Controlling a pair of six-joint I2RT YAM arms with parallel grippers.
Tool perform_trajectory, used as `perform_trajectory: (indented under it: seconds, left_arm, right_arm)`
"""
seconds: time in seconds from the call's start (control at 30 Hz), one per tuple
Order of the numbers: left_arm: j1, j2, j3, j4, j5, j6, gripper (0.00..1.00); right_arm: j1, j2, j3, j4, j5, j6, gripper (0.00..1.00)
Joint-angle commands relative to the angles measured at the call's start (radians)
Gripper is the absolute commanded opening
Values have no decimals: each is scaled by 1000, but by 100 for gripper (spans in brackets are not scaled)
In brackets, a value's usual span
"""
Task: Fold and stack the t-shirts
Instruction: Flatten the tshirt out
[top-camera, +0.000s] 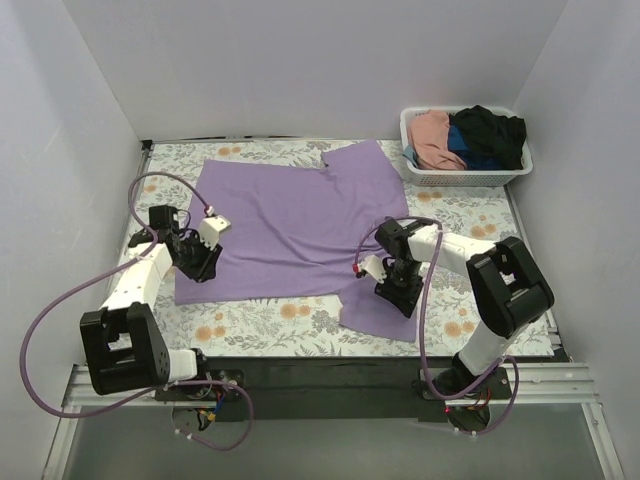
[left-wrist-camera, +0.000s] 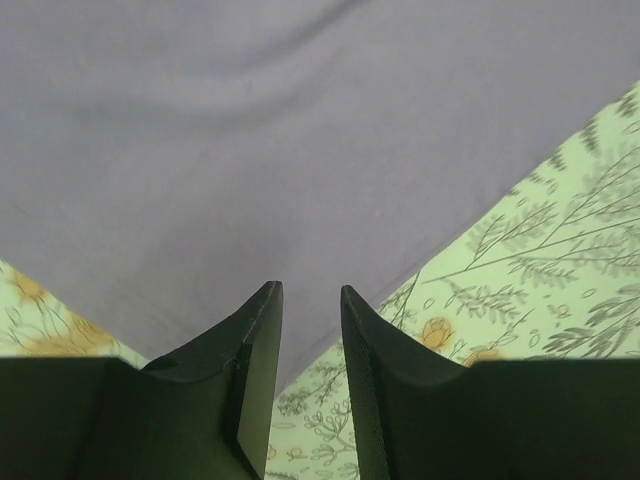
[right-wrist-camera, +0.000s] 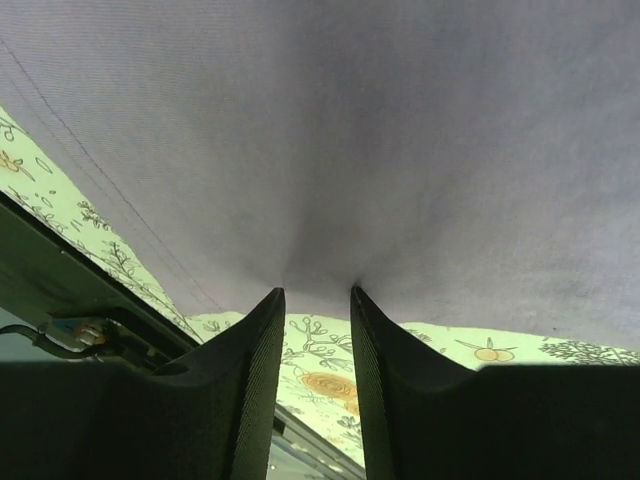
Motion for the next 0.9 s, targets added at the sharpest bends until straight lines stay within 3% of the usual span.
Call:
perform_trajectory:
  seconds: [0.0,0.2,0.4,0.43,0.63,0.87]
  left_arm:
    - [60,22,-47,14,-93,39,28]
    - [104,-13,-191,37,-153,102,26]
    - [118,-142,-303,-67,-232,163,19]
    - [142,-157,-294,-123,-225,230,18]
    - [152,-118,-41,-342,-23,243,21]
    - [152,102,114,-155,8,111,24]
  right_arm:
    - [58,50,-101,-27,-10,8,39]
    - [159,21,-158,-107,-111,-9,36]
    - [196,-17,-89,-251,-270,-80,33]
    - [195,-23,-73,-271,-289,-93,33]
    - [135,-71,117,-322,-330,-104,38]
    - [-51,19,218,-216,-218,-37,39]
